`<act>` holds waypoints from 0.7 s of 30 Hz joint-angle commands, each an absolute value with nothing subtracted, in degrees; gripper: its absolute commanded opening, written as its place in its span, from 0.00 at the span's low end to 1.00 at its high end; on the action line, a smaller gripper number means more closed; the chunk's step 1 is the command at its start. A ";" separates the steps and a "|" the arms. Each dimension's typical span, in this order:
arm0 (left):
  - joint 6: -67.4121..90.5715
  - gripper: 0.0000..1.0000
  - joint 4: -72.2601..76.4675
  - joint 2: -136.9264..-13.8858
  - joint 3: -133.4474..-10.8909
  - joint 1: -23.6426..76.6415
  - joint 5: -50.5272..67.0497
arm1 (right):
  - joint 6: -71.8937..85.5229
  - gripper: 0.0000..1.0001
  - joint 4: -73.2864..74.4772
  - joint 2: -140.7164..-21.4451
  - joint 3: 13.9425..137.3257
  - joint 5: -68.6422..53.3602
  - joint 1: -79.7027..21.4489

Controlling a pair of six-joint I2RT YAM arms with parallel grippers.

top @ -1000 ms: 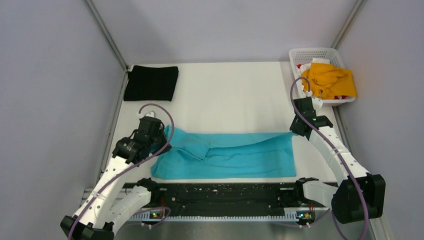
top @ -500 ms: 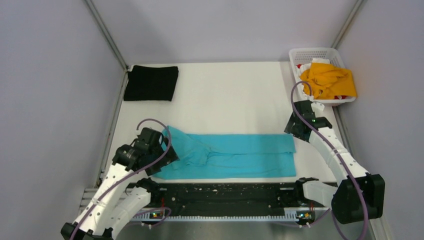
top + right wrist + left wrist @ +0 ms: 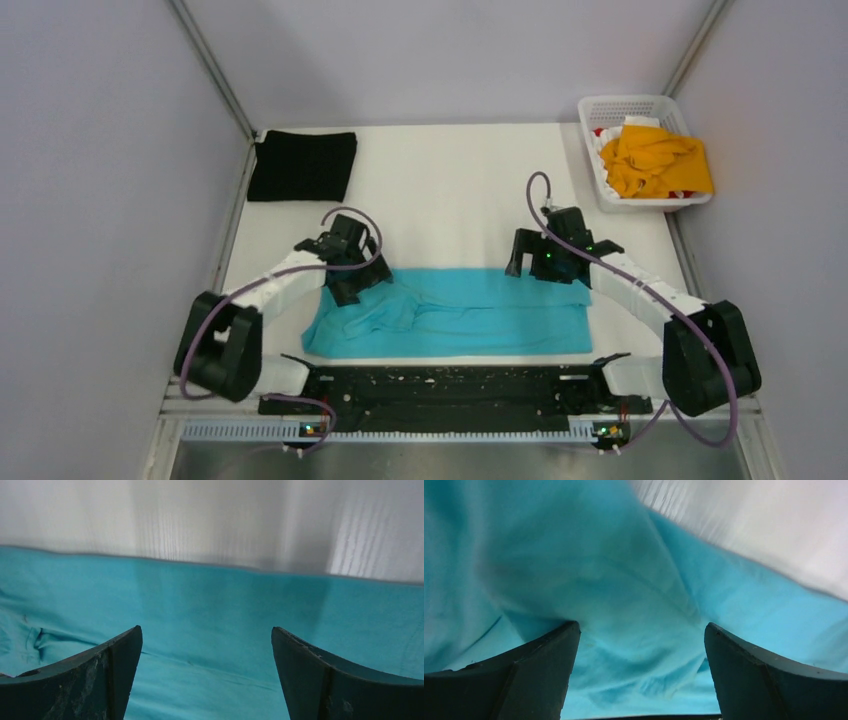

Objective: Fold and stack the t-shirts
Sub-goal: Rotate the tshirt 90 degrees

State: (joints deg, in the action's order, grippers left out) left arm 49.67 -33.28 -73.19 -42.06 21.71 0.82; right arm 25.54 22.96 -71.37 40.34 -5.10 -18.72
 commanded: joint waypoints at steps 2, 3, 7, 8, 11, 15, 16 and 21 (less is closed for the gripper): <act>49.62 0.99 -22.30 -89.39 -50.87 20.94 6.12 | 24.05 0.99 17.69 -75.76 39.24 -9.83 -20.06; 49.17 0.99 -22.62 -92.80 -53.12 20.96 5.78 | 23.74 0.99 17.58 -76.37 38.86 -9.81 -20.12; 47.25 0.99 -23.48 -105.43 -64.43 19.92 4.98 | 23.43 0.99 16.82 -78.36 36.96 -11.49 -20.41; 46.71 0.99 -23.59 -108.44 -68.74 19.75 4.56 | 23.44 0.99 16.68 -78.73 36.51 -11.97 -20.58; 45.73 0.99 -25.65 -119.86 -87.85 19.68 6.91 | 23.46 0.99 16.37 -79.38 35.53 -13.53 -21.50; 46.78 0.99 -20.83 -137.39 -112.78 19.77 13.79 | 23.40 0.99 16.13 -81.34 35.24 -17.16 -24.55; 48.38 0.99 -20.18 -142.14 -120.62 19.79 15.31 | 23.35 0.99 15.97 -81.86 35.36 -18.30 -25.90; 65.53 0.99 2.07 -164.06 -142.56 20.83 24.21 | 22.50 0.99 14.53 -86.22 39.09 -25.39 -35.40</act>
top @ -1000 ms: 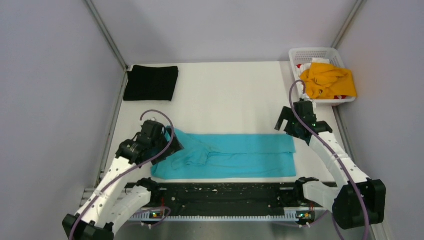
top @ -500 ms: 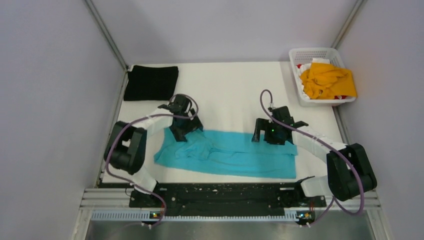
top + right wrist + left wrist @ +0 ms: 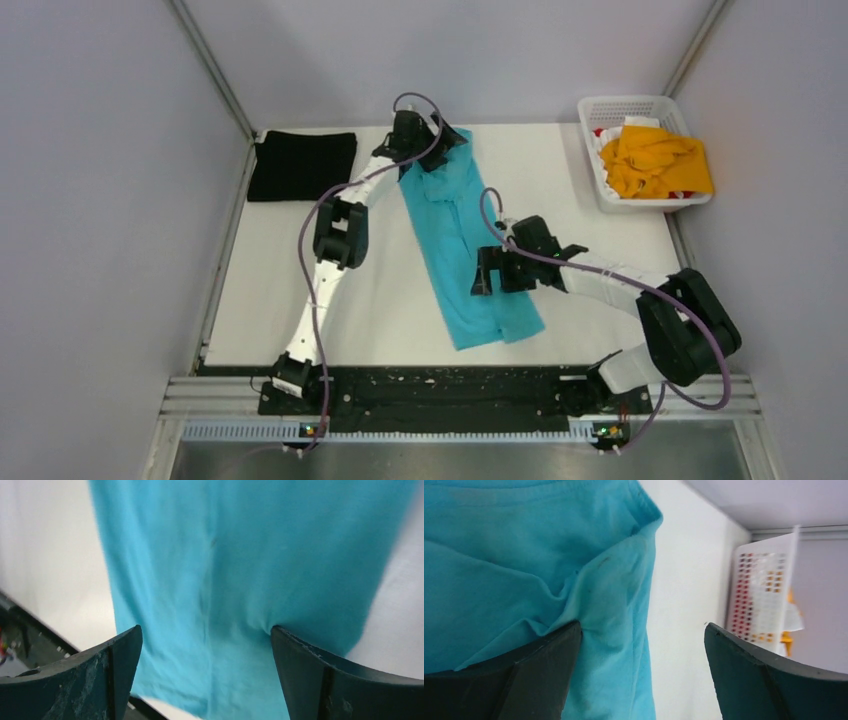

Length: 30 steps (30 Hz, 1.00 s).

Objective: Fold and stack the t-shirts
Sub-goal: Rotate the tshirt 90 degrees

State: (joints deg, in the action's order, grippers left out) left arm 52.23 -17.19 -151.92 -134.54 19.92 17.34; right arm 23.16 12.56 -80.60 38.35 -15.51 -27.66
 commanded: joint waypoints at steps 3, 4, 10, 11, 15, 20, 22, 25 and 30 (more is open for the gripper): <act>70.71 0.99 8.93 -168.03 -146.68 22.13 18.98 | 22.03 0.99 12.04 -88.09 42.45 -28.92 -39.79; 70.13 0.99 9.18 -167.92 -146.78 22.64 17.03 | 22.06 0.99 11.27 -88.07 43.43 -28.98 -40.43; 67.77 0.99 13.84 -166.33 -145.28 23.64 13.37 | 21.34 0.99 12.12 -83.20 46.23 -21.38 -40.72; 68.14 0.99 14.56 -166.12 -145.28 23.60 13.09 | 21.62 0.99 12.31 -82.28 46.31 -20.33 -40.71; 64.12 0.99 12.00 -161.97 -145.39 23.50 13.87 | 23.82 0.99 13.70 -77.10 46.07 -12.82 -40.51; 52.91 0.99 2.74 -146.22 -140.81 22.91 13.34 | 25.62 0.99 13.91 -68.80 43.50 -9.20 -38.16; 48.09 0.99 -2.08 -137.69 -136.15 22.53 12.42 | 26.49 0.99 14.44 -65.86 41.84 -8.80 -36.63; 39.91 0.99 -11.63 -124.21 -126.27 22.50 7.97 | 27.63 0.99 16.02 -62.28 38.90 -11.43 -33.25; 33.02 0.99 -25.19 -101.87 -104.78 22.69 0.51 | 27.80 0.99 18.75 -58.97 34.98 -12.34 -31.28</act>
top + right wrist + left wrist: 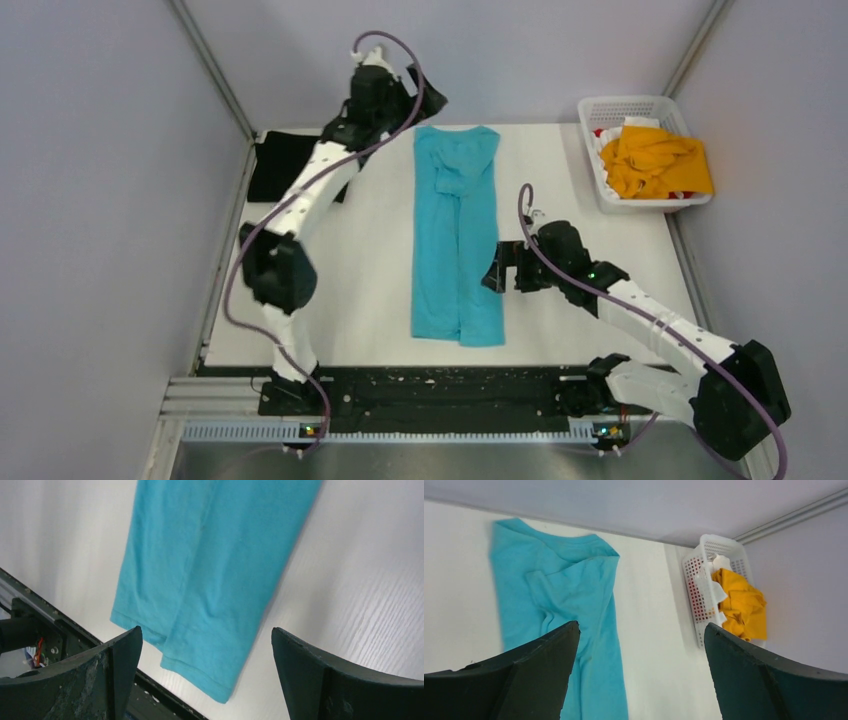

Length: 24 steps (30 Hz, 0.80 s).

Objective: Fold and stack the t-shirts
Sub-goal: Rotate the tshirt 90 degrees, then grab the bottom of the folded rectangular tshirt with both arms

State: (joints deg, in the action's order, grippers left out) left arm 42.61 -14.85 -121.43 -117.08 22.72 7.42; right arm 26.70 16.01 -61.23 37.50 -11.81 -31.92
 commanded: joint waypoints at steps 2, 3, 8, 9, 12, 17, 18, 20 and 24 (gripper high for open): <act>32.79 0.99 -25.22 -92.58 -90.39 23.05 -2.33 | 28.26 0.99 18.78 -58.39 33.35 -12.88 -31.22; 33.20 0.99 -24.23 -87.99 -83.79 23.15 -1.91 | 28.33 0.98 18.73 -58.37 32.65 -13.03 -31.25; 38.00 0.99 -23.83 -67.53 -58.50 24.87 -0.48 | 29.26 0.99 19.84 -59.35 31.29 -13.13 -31.29; 39.60 0.99 -24.70 -64.63 -54.55 25.30 -0.30 | 29.72 0.99 20.46 -59.43 31.41 -13.48 -31.42; 43.22 0.99 -28.65 -58.00 -45.88 26.86 3.96 | 30.97 0.99 21.49 -59.21 31.17 -14.34 -32.20; 47.32 0.99 -34.05 -51.20 -36.39 29.71 7.49 | 34.38 0.99 23.26 -59.15 30.72 -11.51 -37.23; 48.04 0.99 -34.15 -50.24 -35.19 30.24 8.46 | 35.56 0.99 22.83 -59.29 30.34 -11.36 -38.13; 49.04 0.99 -33.65 -48.96 -32.74 30.96 10.17 | 37.65 0.99 21.91 -59.45 29.48 -11.43 -39.37; 49.21 0.95 -33.54 -49.22 -29.70 31.52 12.21 | 40.94 0.99 21.47 -58.51 27.99 -11.36 -40.33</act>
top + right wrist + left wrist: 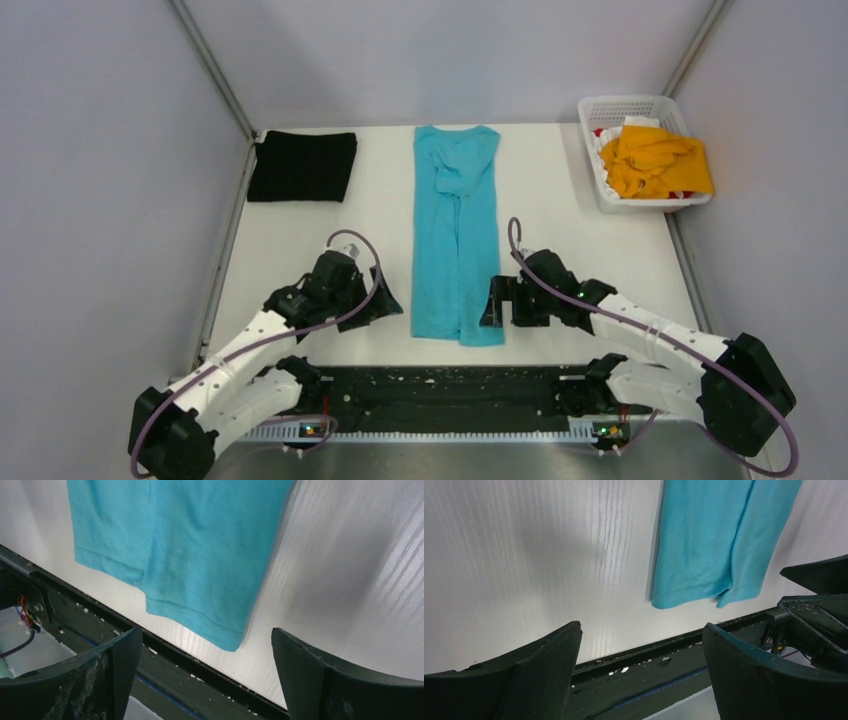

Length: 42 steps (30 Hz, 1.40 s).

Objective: Fold and stack the t-shirts
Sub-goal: Grab the bottom of the folded rectangular tshirt with both arms

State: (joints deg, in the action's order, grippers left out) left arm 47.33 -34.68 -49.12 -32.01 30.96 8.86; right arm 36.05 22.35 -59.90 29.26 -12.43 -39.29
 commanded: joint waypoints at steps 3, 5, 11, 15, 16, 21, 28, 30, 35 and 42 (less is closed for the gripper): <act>48.97 0.90 -29.84 -51.90 -28.18 31.91 17.08 | 43.22 0.99 20.81 -57.29 26.23 -10.94 -41.66; 49.26 0.87 -25.50 -55.11 -27.23 32.37 18.18 | 45.06 0.99 19.98 -56.99 25.10 -10.49 -42.46; 48.20 0.78 -16.69 -66.87 -30.63 34.19 21.64 | 48.92 0.97 17.36 -57.85 23.37 -8.96 -43.67; 48.27 0.69 -15.71 -72.51 -30.90 36.64 21.39 | 50.26 0.95 15.61 -59.51 22.63 -8.74 -43.85; 48.51 0.66 -15.71 -73.41 -30.79 37.06 21.07 | 50.34 0.95 15.20 -60.00 22.44 -8.78 -43.93; 48.70 0.50 -14.07 -76.91 -31.40 38.23 19.81 | 50.66 0.90 13.72 -62.57 21.91 -8.79 -44.29; 48.65 0.19 -14.96 -81.06 -32.58 39.02 18.51 | 50.01 0.82 15.53 -64.27 22.55 -8.14 -44.38; 48.89 0.04 -15.52 -81.05 -32.41 39.15 18.26 | 50.12 0.77 17.32 -64.31 22.45 -8.09 -44.39; 49.40 0.00 -16.51 -79.03 -31.42 39.19 18.00 | 50.58 0.66 21.23 -63.24 21.65 -8.52 -44.99; 50.48 0.00 -16.53 -77.56 -30.46 39.58 18.21 | 50.63 0.58 22.26 -62.44 20.73 -9.69 -45.70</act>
State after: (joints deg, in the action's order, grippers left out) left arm 49.93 -15.11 -79.00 -31.57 39.16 20.47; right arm 50.78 15.86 -62.24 23.20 -10.28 -44.38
